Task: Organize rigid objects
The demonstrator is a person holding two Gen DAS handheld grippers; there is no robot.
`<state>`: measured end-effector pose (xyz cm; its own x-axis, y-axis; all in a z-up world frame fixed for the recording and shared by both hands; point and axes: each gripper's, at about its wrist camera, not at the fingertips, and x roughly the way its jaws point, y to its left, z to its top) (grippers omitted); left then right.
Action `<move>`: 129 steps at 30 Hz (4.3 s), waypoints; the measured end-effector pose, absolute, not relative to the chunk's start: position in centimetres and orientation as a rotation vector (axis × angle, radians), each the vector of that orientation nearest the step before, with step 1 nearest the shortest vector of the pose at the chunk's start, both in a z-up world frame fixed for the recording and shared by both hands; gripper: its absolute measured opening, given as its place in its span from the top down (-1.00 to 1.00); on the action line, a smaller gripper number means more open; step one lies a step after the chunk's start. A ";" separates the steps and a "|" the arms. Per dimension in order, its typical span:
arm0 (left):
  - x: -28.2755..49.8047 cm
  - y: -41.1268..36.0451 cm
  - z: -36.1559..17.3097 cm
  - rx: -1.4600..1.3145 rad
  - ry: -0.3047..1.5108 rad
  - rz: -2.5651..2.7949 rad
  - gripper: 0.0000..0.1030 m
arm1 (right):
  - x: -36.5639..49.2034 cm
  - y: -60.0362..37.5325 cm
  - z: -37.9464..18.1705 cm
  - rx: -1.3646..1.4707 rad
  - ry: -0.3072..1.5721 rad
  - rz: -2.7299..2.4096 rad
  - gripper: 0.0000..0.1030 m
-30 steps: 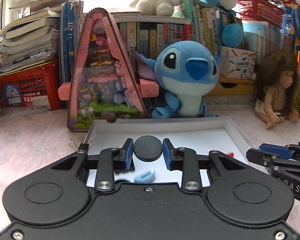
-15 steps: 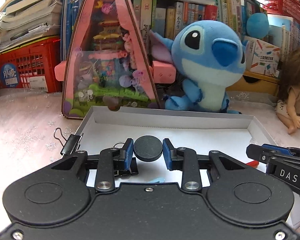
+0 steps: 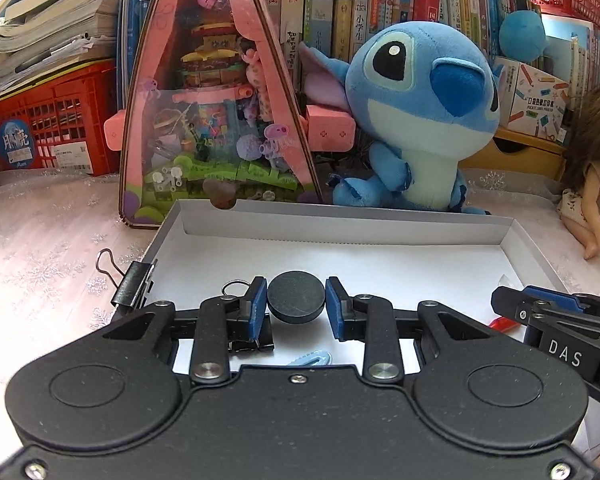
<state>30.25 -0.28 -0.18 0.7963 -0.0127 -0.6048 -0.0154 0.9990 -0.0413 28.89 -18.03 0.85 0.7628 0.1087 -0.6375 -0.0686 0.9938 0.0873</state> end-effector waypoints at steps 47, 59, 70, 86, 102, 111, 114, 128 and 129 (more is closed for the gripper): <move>30.1 0.1 0.3 -0.059 0.699 0.024 -0.18 | 29.0 -17.3 1.9 0.014 0.728 0.090 -0.21; 28.0 -0.5 1.8 -0.024 0.664 0.018 -0.58 | 27.7 -17.9 3.3 0.015 0.699 0.085 -0.40; 25.8 -0.6 2.9 -0.024 0.635 0.002 -0.67 | 25.8 -18.1 4.2 0.007 0.675 0.084 -0.54; 20.5 0.7 3.9 -0.060 0.600 -0.018 -0.73 | 21.2 -18.5 4.6 0.022 0.648 0.086 -0.69; 15.8 1.1 3.7 -0.036 0.584 -0.038 -0.76 | 17.5 -18.0 4.9 0.021 0.622 0.115 -0.74; 13.9 1.1 3.1 -0.010 0.588 -0.047 -0.78 | 15.8 -18.4 4.8 0.037 0.616 0.127 -0.87; 13.2 1.2 2.8 -0.001 0.593 -0.043 -0.78 | 15.1 -18.3 4.6 0.032 0.616 0.134 -0.91; 10.9 2.1 0.4 0.000 0.644 -0.003 -0.80 | 12.8 -18.3 2.7 0.039 0.664 0.115 -0.99; 10.8 2.2 0.2 0.001 0.647 0.000 -0.80 | 12.7 -18.3 2.6 0.036 0.667 0.110 -0.99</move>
